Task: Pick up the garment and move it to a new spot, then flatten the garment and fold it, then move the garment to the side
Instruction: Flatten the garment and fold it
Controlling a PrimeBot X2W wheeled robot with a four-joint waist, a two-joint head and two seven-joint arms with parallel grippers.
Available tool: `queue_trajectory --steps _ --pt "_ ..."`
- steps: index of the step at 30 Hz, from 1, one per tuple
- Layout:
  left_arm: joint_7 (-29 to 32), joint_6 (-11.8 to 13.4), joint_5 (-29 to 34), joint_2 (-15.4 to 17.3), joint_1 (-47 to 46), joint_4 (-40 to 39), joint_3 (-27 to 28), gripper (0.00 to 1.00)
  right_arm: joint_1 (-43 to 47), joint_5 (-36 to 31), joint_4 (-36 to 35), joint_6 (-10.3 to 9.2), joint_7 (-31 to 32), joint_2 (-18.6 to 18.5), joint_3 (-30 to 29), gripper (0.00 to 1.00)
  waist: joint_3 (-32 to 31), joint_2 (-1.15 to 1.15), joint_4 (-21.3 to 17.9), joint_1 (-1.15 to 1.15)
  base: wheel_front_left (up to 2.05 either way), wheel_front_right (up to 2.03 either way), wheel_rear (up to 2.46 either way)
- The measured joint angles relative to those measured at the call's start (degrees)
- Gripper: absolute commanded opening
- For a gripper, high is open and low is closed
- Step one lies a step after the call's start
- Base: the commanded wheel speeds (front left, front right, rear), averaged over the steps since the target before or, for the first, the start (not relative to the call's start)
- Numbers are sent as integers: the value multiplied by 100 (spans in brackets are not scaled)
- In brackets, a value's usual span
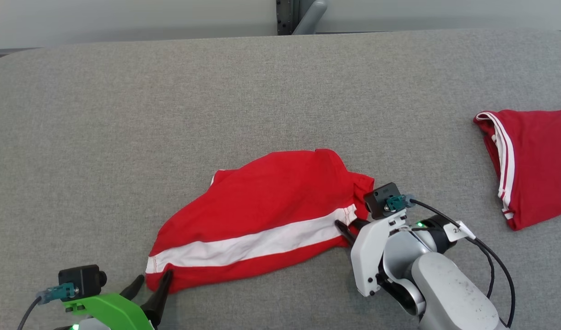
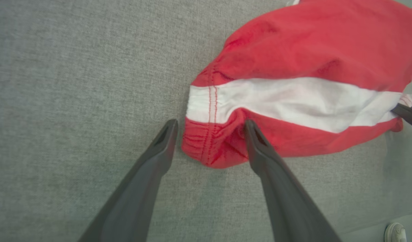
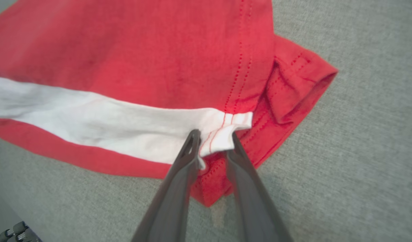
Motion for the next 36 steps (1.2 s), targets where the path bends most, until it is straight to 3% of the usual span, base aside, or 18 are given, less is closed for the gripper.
queue_trajectory --steps 5,7,9,10,11,20,36 --pt "-25 -18 -165 46 -149 291 -14 100 -20 12 11 0 0 -22 52 30 4 0 -13 0 0 0 0" --pt "-33 -24 -209 62 -188 342 -41 100 -20 18 14 0 0 -38 69 24 -1 0 -19 0 0 0 0" --pt "-58 -30 -311 68 -222 352 -86 45 -20 19 16 0 -1 -58 79 11 -10 0 -24 0 0 0 0" --pt "-59 -33 -347 75 -235 349 -123 24 -20 24 16 0 -4 -64 90 1 -17 0 -27 0 0 0 0" --pt "-67 -43 -372 88 -236 348 -157 0 -20 44 16 0 -29 -71 104 0 -26 0 -30 0 0 0 0" --pt "-192 -55 -700 379 -106 -255 -508 0 40 168 -314 0 -179 -158 82 0 -189 0 -66 0 0 0 0" --pt "-272 29 -1299 613 578 -2726 -241 0 1254 383 -2776 0 220 -378 -984 0 -323 0 -377 0 0 0 0"
